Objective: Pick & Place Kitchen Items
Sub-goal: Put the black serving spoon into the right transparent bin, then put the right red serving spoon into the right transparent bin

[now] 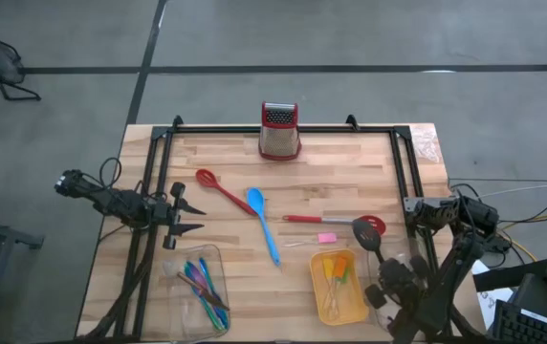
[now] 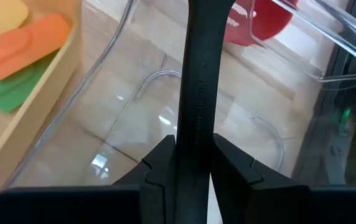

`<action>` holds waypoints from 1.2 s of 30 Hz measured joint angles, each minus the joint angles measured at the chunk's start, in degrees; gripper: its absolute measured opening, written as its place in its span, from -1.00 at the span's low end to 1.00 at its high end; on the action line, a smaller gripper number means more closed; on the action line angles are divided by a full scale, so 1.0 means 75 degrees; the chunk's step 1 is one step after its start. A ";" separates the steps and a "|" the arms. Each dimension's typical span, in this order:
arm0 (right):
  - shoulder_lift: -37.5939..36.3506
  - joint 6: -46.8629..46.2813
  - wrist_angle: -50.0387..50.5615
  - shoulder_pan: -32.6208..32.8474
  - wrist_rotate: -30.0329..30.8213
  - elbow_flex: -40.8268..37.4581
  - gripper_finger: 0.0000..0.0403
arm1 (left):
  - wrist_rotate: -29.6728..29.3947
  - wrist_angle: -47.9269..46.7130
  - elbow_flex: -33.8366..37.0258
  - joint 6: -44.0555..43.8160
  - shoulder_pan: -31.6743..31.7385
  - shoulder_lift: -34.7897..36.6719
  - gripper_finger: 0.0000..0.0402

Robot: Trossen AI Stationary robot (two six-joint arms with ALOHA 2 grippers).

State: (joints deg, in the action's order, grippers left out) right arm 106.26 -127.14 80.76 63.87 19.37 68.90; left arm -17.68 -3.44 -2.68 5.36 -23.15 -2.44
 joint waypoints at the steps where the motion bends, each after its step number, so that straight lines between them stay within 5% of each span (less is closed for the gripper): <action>1: 0.0000 -0.0120 0.0017 0.0028 -0.0002 0.0000 -0.64 | -0.0001 0.0000 0.0000 0.0001 -0.0001 0.0000 -0.21; 21: 0.0003 -0.0753 0.0606 0.0310 -0.1294 0.0043 -0.52 | -0.0001 0.0000 0.0000 0.0001 -0.0001 0.0000 -0.21; 36: -0.0053 -0.0304 0.1234 0.0322 -0.1138 0.0882 0.07 | -0.0001 0.0000 0.0000 0.0001 -0.0001 -0.0003 -0.21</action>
State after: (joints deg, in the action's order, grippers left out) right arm 105.86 -129.42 90.01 66.28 10.84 75.52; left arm -17.69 -3.44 -2.68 5.37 -23.15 -2.46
